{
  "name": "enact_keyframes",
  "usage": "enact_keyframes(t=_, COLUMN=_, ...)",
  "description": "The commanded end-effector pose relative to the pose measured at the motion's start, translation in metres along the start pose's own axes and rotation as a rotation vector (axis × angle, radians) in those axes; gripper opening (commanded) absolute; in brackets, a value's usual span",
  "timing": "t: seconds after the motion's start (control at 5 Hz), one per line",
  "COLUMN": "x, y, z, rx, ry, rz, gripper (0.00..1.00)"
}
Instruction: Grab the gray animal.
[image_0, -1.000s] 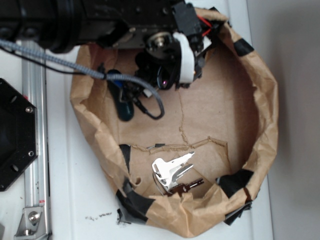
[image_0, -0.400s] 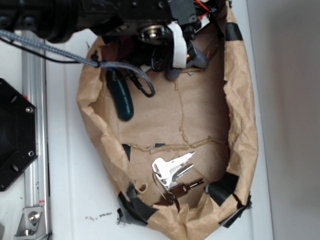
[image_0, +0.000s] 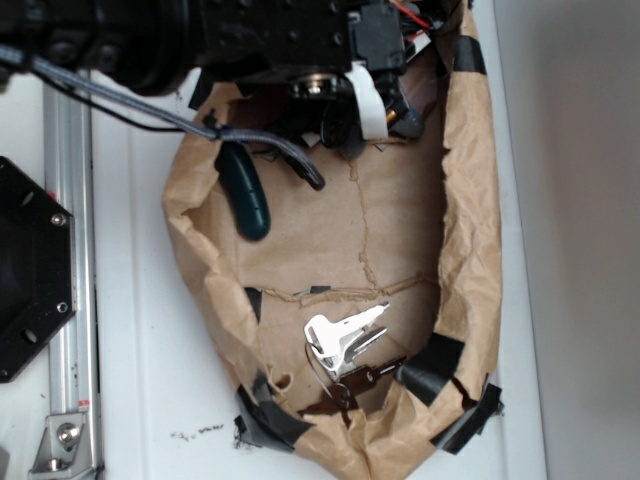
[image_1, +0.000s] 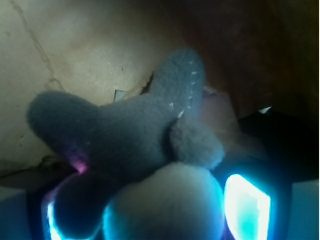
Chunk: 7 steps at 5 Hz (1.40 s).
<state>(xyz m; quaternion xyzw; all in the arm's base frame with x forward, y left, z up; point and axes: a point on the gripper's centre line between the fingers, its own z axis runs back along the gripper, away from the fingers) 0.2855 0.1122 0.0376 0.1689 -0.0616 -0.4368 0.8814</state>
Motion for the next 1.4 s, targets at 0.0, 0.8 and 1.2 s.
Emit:
enact_keyframes(t=0.0, x=0.009, y=0.005, z=0.029, rx=-0.13, ry=0.014, rz=0.158, gripper=0.0)
enact_keyframes(t=0.8, x=0.054, y=-0.019, z=0.15, rx=-0.227, ry=-0.215, rz=0.706, gripper=0.0)
enact_keyframes(t=1.2, x=0.059, y=-0.017, z=0.152, rx=-0.189, ry=-0.208, rz=0.982, gripper=0.0)
